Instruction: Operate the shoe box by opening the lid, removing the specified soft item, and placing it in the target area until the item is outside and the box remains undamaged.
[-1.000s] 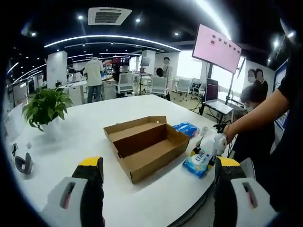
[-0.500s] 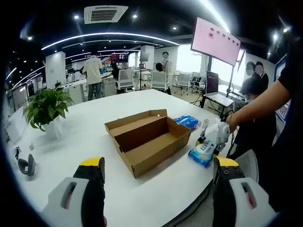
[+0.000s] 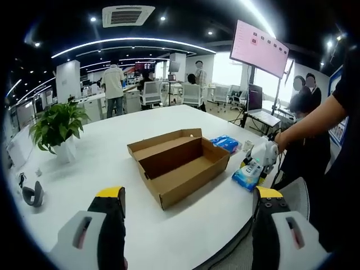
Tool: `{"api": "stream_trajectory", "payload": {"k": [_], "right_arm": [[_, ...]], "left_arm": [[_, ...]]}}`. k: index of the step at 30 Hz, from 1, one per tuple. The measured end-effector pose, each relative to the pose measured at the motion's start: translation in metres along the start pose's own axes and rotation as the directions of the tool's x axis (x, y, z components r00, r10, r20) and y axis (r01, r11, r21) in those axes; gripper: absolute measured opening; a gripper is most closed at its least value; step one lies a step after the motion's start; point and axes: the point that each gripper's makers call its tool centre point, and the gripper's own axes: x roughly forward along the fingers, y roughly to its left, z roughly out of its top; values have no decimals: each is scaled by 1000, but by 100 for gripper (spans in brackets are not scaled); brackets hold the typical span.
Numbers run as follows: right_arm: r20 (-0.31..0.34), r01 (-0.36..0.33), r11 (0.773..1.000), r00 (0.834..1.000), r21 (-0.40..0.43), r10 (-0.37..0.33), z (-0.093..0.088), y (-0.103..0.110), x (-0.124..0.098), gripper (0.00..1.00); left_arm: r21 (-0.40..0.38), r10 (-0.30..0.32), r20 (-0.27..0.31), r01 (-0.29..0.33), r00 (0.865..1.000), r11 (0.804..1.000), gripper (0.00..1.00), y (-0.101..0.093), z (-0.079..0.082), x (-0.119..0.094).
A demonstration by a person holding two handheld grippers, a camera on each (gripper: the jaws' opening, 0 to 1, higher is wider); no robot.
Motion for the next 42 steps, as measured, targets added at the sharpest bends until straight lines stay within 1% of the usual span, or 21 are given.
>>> {"api": "stream_trajectory", "payload": {"k": [12,18,23,31,42], "right_arm": [[-12,-1,1000,1000,11,1,-15,0,-1,59],[-25,2,1000,1000,20,-1,-29,2,-1,59],[-29,0,1000,1000,27,1,-37,2,-2,59],[-27,0,1000,1000,26,1,-37,2,-3,59],[-26,-18,1000,999,12,19,-40,-4,-2,59]], "left_arm": [[-12,-3,-12,3,1000,1000,94,1,-4,0],[-9,-8,-21,8,1000,1000,94,1,-5,0],[-3,-19,-28,19,999,1000,93,0,-5,3],[18,-44,-39,45,998,999,88,-5,-6,7],[13,-42,-55,42,998,999,88,-3,-10,8]]}}
